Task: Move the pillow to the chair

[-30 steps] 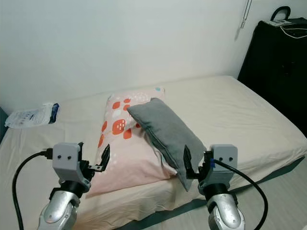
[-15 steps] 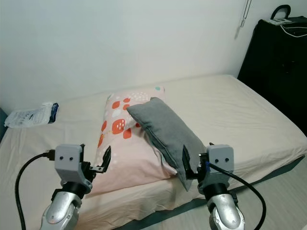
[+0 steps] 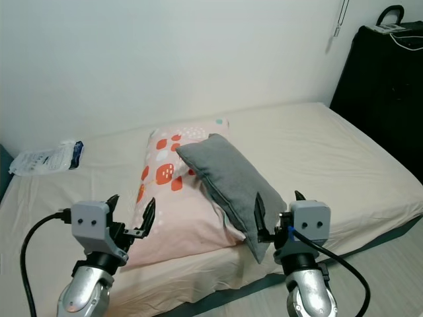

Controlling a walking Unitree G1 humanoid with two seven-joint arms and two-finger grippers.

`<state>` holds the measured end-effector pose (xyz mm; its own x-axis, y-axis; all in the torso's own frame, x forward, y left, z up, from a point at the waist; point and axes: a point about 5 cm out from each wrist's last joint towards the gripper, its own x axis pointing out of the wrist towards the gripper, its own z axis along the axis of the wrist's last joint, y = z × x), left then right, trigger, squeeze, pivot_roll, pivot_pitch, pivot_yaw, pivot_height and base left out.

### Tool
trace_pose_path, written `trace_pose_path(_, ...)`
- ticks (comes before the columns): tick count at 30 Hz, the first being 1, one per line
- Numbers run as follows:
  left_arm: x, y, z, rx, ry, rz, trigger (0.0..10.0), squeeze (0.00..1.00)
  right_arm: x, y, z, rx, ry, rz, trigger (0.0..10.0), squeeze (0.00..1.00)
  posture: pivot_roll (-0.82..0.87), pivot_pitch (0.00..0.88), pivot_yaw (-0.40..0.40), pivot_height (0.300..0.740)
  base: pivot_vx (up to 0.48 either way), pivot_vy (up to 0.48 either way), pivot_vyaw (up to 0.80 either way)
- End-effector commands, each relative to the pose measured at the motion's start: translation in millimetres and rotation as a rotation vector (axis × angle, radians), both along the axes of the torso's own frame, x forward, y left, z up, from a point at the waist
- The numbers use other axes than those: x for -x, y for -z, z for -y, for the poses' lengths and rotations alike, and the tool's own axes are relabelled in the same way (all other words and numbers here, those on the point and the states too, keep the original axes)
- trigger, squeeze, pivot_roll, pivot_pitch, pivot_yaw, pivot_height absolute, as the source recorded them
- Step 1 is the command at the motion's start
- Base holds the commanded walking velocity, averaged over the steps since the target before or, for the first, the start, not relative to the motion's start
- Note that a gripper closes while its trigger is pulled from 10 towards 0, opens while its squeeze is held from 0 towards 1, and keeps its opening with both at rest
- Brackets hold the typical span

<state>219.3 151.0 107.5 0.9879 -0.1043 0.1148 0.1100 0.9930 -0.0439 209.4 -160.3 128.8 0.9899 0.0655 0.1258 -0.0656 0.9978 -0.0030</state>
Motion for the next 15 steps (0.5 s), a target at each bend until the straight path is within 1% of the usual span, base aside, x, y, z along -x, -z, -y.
trace_pose_path(1,-0.1,2.6,-0.7,-0.004,-0.002,-0.001,10.0,0.00,-0.3,3.0,2.6,-0.008,0.012,-0.002,10.0,0.00,0.01,0.000,-0.004,0.740,0.000,0.000,0.00)
trace_pose_path(15,0.8,2.9,-0.4,0.002,-0.005,0.006,10.0,0.00,-0.2,3.6,1.7,-0.001,0.005,0.005,10.0,0.00,0.02,0.000,-0.008,0.740,0.000,0.000,0.00)
